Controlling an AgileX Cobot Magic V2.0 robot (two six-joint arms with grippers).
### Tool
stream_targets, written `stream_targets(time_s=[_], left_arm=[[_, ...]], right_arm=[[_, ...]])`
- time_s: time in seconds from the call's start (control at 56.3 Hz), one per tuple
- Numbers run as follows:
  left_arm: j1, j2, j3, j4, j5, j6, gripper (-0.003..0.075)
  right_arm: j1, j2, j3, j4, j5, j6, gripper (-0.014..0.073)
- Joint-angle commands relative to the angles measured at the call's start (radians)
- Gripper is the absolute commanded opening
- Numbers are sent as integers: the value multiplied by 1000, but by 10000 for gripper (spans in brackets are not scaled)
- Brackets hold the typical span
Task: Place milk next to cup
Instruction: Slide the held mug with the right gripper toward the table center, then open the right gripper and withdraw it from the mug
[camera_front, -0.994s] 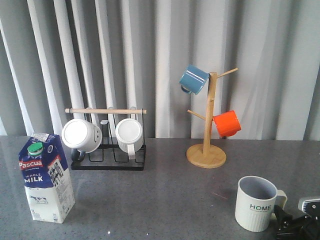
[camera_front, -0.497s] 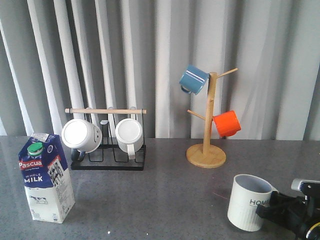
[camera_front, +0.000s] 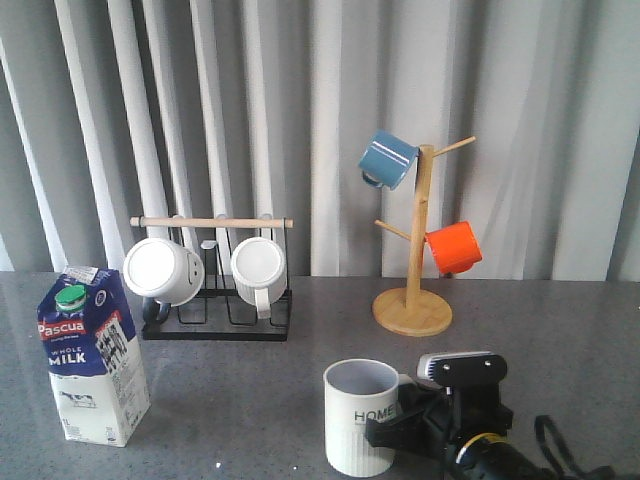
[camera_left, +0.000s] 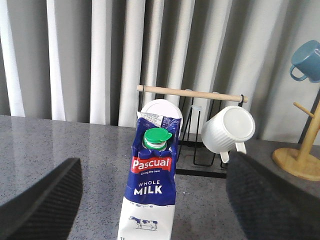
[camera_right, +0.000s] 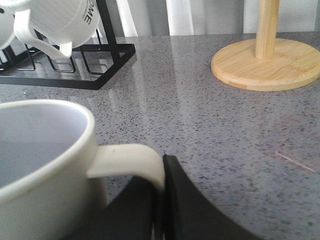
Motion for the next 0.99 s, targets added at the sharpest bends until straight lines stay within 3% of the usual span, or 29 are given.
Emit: stream_targets(time_s=[0.0, 0.089, 0.231, 0.391, 0.781, 0.976], left_arm=[[-3, 0, -38, -3, -66, -8, 573], [-3, 0, -38, -3, -66, -8, 573], [-3, 0, -38, -3, -66, -8, 573], [-3, 0, -38, -3, -66, -8, 573], [-3, 0, -38, -3, -66, -8, 573], [-3, 0, -38, -3, -66, -8, 573]], right_arm=[[66, -15, -61, 252, -80, -161, -6], [108, 20, -92, 392, -124, -243, -4], [153, 65, -115, 435, -182, -278, 3], [162, 71, -115, 428, -185, -279, 46], [161, -16, -16, 342, -174, -278, 279], [161, -118, 108, 266, -174, -275, 300]])
